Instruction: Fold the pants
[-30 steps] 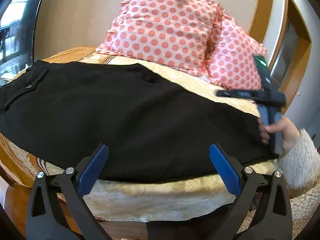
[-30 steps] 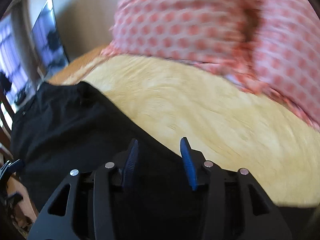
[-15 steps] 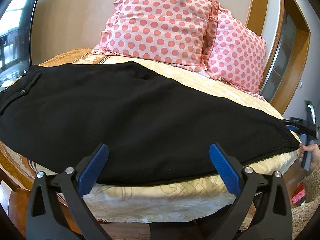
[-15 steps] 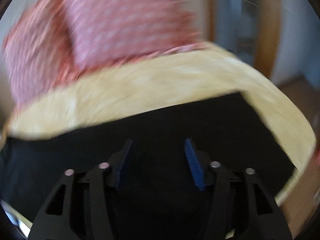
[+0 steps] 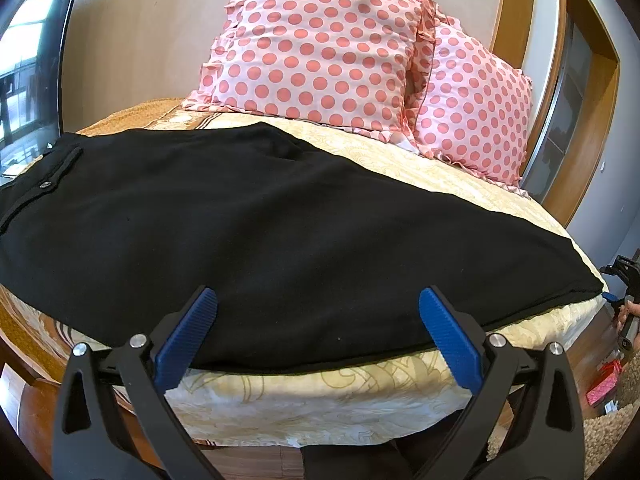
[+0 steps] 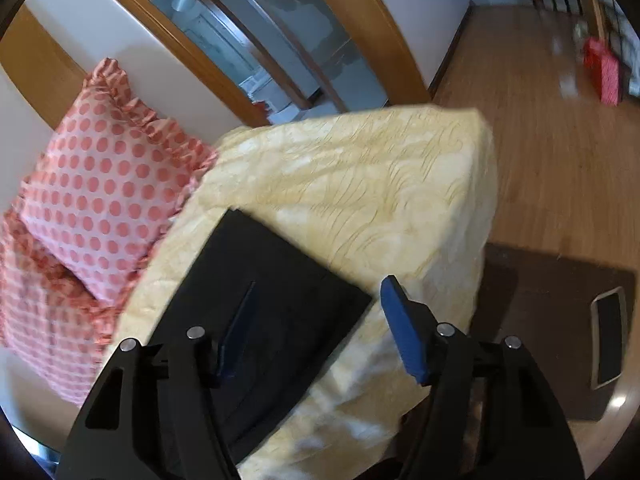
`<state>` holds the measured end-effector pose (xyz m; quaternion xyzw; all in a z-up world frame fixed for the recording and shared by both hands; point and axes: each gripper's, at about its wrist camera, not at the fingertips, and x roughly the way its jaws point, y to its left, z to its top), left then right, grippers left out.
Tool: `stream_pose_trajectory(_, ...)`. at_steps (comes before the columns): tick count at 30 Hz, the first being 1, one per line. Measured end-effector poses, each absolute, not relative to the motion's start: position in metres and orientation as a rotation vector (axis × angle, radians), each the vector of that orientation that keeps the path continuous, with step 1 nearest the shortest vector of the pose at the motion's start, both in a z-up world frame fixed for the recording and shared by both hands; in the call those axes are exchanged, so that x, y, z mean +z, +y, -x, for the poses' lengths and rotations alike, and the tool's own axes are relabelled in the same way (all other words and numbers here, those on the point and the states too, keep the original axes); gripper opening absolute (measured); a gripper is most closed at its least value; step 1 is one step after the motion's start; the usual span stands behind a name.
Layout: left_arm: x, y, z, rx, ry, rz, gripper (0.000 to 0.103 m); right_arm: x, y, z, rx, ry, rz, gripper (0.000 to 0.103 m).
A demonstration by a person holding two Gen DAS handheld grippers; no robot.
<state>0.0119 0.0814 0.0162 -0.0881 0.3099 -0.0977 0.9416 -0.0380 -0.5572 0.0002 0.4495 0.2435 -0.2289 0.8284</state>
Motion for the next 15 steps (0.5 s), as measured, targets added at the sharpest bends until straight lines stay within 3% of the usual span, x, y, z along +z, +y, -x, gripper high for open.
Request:
stream_pose_trajectory(5, 0.016, 0.082, -0.013, -0.193, 0.631, 0.174, 0.101, -0.011, -0.545, 0.041, -0.363, 0.498, -1.027, 0.051)
stream_pose_trajectory(7, 0.016, 0.082, -0.013, -0.195, 0.631, 0.174, 0.101, -0.017, -0.549, 0.038, -0.373, 0.491, -1.037, 0.024)
stream_pose_trajectory(9, 0.016, 0.082, -0.013, -0.200, 0.632, 0.180, 0.101, -0.020, -0.550, 0.034, -0.392, 0.486, -1.022, 0.011)
stream_pose_trajectory(15, 0.016, 0.085, -0.015, -0.206, 0.634, 0.201, 0.101, 0.058, -0.471, -0.006, -0.201, 0.340, -0.709, 0.007)
